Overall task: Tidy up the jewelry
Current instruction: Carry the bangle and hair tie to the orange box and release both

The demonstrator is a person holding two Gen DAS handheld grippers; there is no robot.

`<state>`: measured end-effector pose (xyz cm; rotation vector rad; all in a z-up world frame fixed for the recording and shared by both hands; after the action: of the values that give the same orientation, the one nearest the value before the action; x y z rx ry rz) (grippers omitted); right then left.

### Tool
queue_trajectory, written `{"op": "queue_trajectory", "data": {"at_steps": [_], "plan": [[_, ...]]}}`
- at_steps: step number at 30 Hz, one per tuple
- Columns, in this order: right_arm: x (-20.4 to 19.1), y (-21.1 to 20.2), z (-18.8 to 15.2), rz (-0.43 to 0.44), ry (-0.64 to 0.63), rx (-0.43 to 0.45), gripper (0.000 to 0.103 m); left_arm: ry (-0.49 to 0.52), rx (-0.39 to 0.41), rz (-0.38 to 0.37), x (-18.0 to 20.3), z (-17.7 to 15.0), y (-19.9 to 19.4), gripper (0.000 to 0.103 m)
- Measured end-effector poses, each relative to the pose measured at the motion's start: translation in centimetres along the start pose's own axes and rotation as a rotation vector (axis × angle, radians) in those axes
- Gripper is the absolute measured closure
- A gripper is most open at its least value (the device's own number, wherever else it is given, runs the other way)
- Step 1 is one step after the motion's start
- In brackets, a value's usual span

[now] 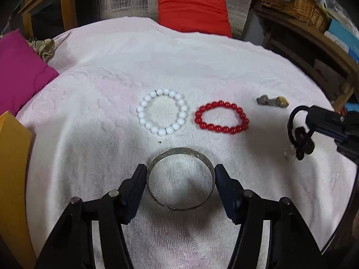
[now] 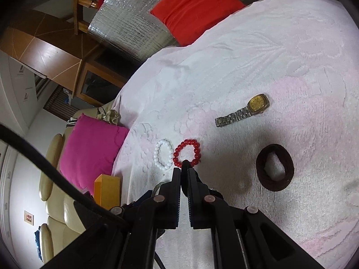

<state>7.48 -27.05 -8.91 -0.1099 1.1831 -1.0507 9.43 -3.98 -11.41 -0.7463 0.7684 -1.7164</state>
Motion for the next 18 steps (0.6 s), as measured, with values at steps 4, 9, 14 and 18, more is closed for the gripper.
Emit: {"op": "queue_trajectory", "data": {"at_steps": [4, 9, 14, 18], "plan": [[-0.8, 0.1, 0.0, 0.013, -0.017, 0.008, 0.096, -0.025, 0.077, -0.012, -0.9, 0.4, -3.3, 0.04], [-3.8, 0.6, -0.3, 0.046, -0.088, 0.018, 0.096, -0.038, 0.224, 0.005, -2.9, -0.3, -11.1, 0.04], [-10.4, 2.0, -2.0, 0.135, -0.177, 0.006, 0.096, -0.033, 0.315, 0.114, -6.8, -1.8, -18.5, 0.04], [-17.6, 4.6, -4.8, 0.232, -0.248, -0.052, 0.096, -0.082, 0.329, 0.249, -12.5, -3.7, -23.0, 0.04]]}}
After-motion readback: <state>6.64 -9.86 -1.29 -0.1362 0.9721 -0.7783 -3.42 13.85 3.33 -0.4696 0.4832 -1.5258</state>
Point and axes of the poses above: each gripper's, at about its wrist camera, not at the fingertips, and y roughly the way its jaws point, x to its right, z to its top, the point moved 3 cm from there along y, roughly the way its jaws point, and after that the axes turned 3 degrees about -y, right-handed, at the moved point
